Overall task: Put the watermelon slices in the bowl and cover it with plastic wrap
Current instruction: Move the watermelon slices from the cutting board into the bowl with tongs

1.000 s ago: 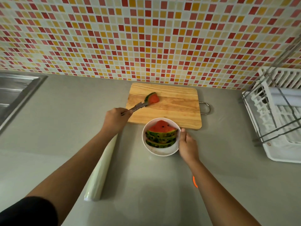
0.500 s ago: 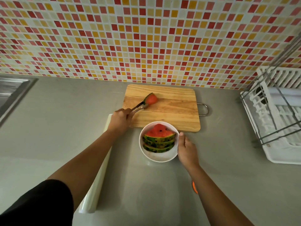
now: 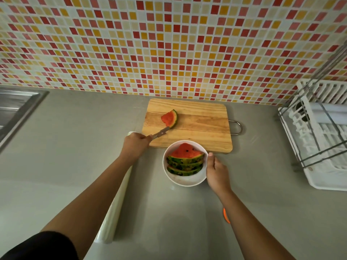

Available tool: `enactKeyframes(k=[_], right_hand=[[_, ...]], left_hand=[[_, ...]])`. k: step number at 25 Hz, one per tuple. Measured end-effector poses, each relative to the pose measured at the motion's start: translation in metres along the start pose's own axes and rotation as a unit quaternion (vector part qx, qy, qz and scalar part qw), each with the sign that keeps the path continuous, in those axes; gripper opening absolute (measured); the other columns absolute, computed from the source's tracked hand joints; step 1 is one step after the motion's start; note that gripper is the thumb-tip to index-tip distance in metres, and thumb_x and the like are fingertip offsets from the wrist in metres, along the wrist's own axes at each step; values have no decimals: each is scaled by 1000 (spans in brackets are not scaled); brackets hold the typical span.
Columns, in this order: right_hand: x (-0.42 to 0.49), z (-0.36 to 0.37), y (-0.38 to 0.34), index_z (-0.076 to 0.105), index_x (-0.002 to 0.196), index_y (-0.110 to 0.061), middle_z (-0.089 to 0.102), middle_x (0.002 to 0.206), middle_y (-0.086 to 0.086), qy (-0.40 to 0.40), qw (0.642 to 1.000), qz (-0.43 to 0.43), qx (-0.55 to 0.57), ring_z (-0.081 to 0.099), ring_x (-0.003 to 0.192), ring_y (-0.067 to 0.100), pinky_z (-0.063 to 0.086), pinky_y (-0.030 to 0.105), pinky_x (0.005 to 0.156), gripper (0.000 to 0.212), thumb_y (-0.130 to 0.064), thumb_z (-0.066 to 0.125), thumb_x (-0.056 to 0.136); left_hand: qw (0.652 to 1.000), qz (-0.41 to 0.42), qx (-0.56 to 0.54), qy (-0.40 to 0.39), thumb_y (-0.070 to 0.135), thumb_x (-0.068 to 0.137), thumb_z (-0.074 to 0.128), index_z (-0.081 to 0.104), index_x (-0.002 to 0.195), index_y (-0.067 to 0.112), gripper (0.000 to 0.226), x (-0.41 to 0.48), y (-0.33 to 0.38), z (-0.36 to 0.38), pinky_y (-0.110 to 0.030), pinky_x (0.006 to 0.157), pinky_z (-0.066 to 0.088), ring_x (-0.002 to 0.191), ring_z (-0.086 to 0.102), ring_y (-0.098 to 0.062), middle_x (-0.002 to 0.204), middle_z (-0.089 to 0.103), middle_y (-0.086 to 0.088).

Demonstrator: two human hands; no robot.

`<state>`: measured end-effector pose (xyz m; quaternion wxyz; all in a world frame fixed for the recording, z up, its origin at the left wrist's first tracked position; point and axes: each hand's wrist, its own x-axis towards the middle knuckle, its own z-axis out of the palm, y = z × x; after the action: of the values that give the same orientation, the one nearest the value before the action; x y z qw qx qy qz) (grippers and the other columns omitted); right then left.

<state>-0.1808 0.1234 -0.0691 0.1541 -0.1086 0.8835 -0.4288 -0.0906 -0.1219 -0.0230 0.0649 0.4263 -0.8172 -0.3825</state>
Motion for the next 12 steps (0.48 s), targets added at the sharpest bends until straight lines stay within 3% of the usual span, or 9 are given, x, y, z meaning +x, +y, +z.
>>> enactKeyframes(k=[2,3,5,8,10,12], right_hand=[[0,0,0,62,91,-20,66,86,8,2,1000,-2,1,61,89,31,42,33,71,43,-40,25,99],[0,0,0,63,94,-19,66,88,9,3,1000,-2,1,61,90,31,41,33,72,43,-40,25,99],[0,0,0,63,97,-18,68,94,13,3,1000,2,-2,61,93,33,44,35,75,44,-40,25,99],[0,1,-2,63,96,-17,68,95,16,6,1000,6,-4,60,94,35,45,37,77,44,-40,26,99],[0,0,-2,62,92,-18,68,93,14,6,1000,11,-4,60,93,34,43,35,74,43,-40,26,99],[-1,0,-3,57,83,-23,63,82,6,3,1000,15,-2,59,90,32,37,32,71,39,-40,26,99]], left_hand=[[967,197,130,97,24,89,63,68,75,-2,29,-9,-3,6,-33,50,45,53,51,-30,63,59,-16],[933,286,176,128,18,86,67,69,83,-4,22,-13,-4,10,-36,48,49,53,55,-35,68,62,-20],[863,396,270,160,10,78,76,68,97,-10,28,-16,-10,22,-38,39,51,52,62,-39,74,65,-25],[806,440,359,168,10,83,69,65,104,-14,32,-4,-19,31,-38,39,53,56,64,-38,76,65,-24],[810,432,359,168,8,86,64,66,103,-13,27,4,-17,28,-39,41,53,57,64,-39,75,65,-24],[830,424,324,162,3,79,72,68,96,-11,22,5,-10,19,-37,39,52,54,64,-38,71,65,-24]])
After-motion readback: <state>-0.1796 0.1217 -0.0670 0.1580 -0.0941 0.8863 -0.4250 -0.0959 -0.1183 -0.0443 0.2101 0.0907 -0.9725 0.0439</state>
